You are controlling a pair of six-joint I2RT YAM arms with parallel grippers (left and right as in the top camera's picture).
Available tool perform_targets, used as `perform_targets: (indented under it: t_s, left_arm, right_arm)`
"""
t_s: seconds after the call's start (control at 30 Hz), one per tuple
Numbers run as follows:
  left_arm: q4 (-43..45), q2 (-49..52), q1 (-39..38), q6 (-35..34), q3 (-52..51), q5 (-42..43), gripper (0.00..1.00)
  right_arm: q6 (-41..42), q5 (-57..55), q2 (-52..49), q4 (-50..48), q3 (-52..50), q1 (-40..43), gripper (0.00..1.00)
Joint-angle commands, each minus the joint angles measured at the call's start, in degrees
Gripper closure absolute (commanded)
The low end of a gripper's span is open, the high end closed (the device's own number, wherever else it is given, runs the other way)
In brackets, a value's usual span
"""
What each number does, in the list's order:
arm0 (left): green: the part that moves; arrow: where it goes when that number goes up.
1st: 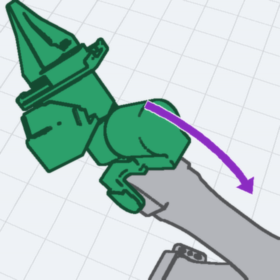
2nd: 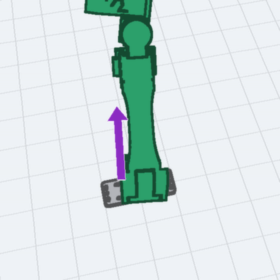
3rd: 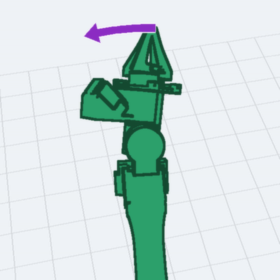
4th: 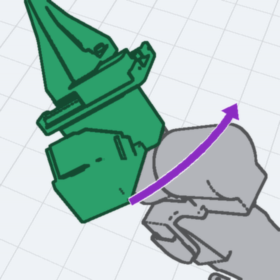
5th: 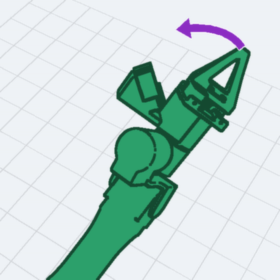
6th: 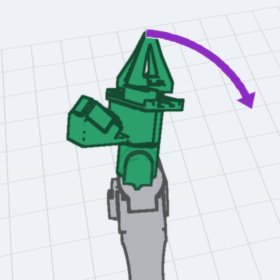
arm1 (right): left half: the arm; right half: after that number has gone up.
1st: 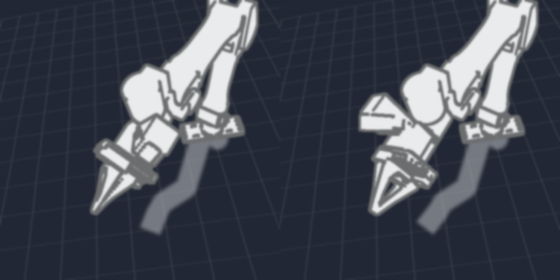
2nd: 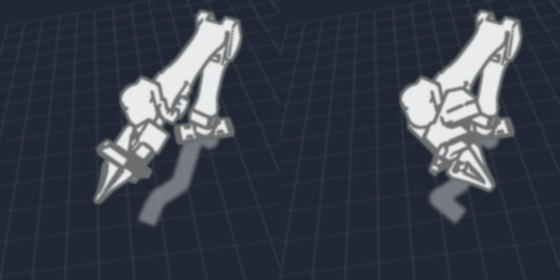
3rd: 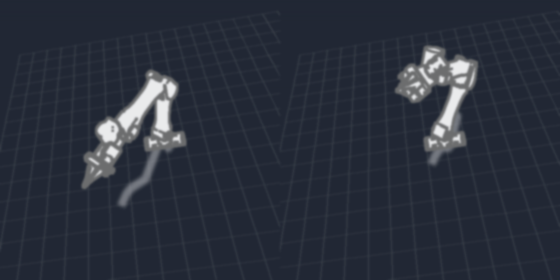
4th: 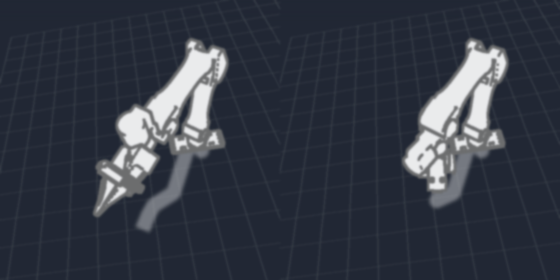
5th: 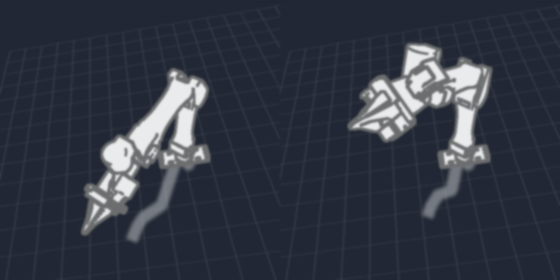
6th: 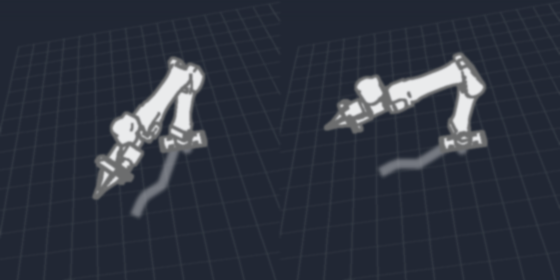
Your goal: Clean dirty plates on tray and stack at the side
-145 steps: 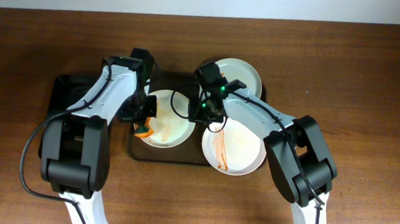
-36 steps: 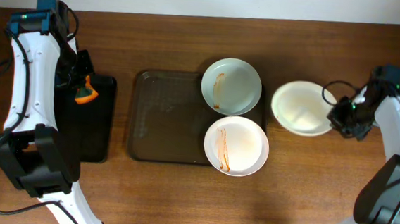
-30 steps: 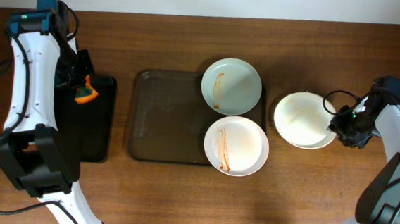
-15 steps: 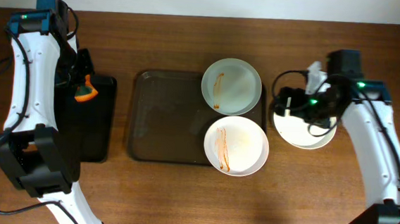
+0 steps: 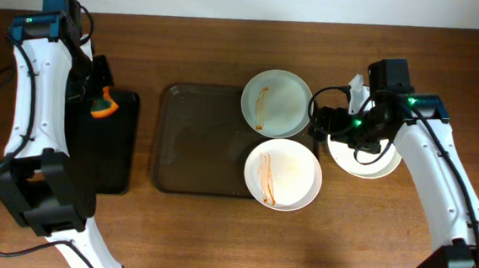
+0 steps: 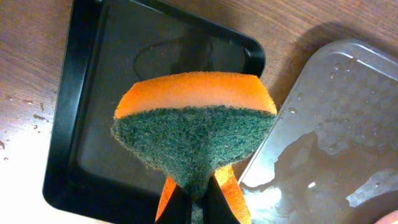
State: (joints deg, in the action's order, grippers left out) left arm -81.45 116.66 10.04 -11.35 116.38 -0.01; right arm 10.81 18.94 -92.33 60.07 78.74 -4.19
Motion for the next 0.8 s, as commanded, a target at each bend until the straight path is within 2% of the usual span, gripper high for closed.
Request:
perform_targets:
  t_s: [0.0,0.77]
  left_arm:
    - [-0.26,-1.07,0.09,1.22,0.94,0.63,1.00]
    - [-0.42,-1.07,0.09,2.05,0.94,0.63,1.00]
  right_arm:
    - [0.61,-0.52,-0.61,0.17,0.44,-0.31,0.02]
    - [0.61,-0.52,-0.61,0.17,0.44,-0.31,0.02]
